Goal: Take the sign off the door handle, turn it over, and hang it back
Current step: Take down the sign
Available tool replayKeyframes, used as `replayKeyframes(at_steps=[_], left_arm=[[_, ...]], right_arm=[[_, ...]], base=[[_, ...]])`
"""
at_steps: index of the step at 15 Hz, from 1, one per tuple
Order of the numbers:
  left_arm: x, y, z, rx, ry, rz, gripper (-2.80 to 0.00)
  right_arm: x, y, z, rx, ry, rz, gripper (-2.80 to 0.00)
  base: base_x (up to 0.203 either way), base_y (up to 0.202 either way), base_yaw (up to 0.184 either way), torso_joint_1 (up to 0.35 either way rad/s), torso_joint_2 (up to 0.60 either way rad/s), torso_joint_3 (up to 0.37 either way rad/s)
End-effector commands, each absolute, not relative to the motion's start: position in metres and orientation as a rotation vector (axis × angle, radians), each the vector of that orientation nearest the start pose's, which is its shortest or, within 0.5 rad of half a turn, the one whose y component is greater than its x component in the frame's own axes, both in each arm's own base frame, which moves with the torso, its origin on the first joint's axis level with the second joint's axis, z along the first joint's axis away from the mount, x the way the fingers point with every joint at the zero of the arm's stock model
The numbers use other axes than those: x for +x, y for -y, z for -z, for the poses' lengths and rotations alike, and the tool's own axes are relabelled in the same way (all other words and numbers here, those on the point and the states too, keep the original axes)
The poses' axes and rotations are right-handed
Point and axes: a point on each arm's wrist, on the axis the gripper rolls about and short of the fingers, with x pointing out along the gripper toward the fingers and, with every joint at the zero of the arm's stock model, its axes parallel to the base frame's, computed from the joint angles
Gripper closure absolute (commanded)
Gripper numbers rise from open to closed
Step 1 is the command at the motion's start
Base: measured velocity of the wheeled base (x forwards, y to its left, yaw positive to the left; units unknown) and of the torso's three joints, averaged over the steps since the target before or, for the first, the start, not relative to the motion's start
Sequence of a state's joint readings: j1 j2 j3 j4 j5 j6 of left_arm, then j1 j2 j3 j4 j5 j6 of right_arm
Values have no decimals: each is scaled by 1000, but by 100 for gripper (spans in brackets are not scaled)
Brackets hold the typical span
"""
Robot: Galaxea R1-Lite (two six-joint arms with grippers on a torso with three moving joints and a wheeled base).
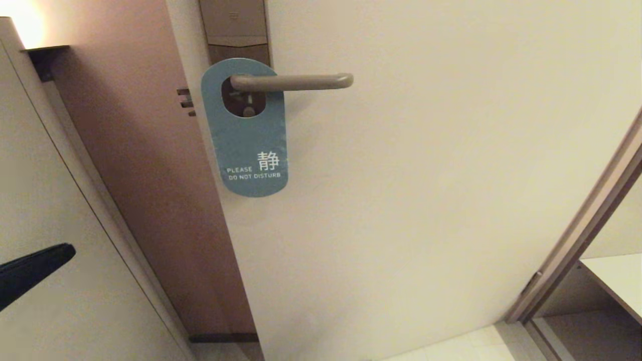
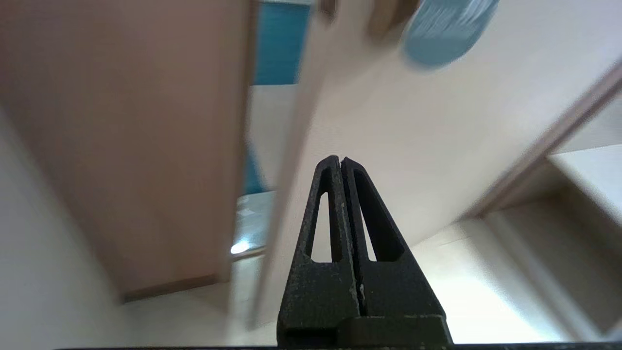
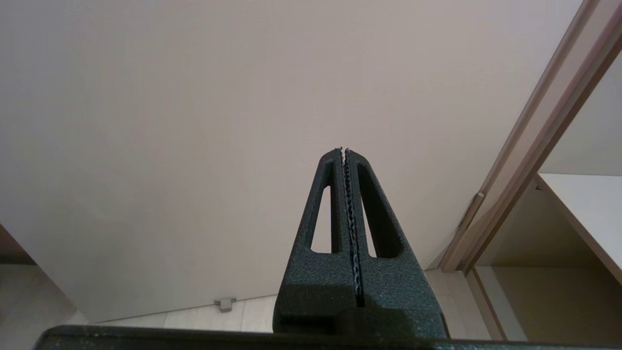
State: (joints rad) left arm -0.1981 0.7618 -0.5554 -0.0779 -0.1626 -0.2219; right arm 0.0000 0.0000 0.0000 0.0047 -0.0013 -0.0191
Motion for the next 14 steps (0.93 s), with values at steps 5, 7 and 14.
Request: replayKeyframes(at_steps=[5, 7, 14], left_arm=[[118, 31, -238, -234, -204, 566, 0], [128, 29, -240, -237, -182, 641, 0], [175, -1, -222, -101, -166, 910, 0]], right_arm=[[-23, 0, -75, -20, -5, 0, 0], [-23, 0, -75, -20, -4, 1, 0], [-23, 0, -75, -20, -5, 1, 0]], base=[[0, 0, 0, 0, 0, 0], [0, 0, 0, 0, 0, 0], [0, 0, 0, 0, 0, 0]])
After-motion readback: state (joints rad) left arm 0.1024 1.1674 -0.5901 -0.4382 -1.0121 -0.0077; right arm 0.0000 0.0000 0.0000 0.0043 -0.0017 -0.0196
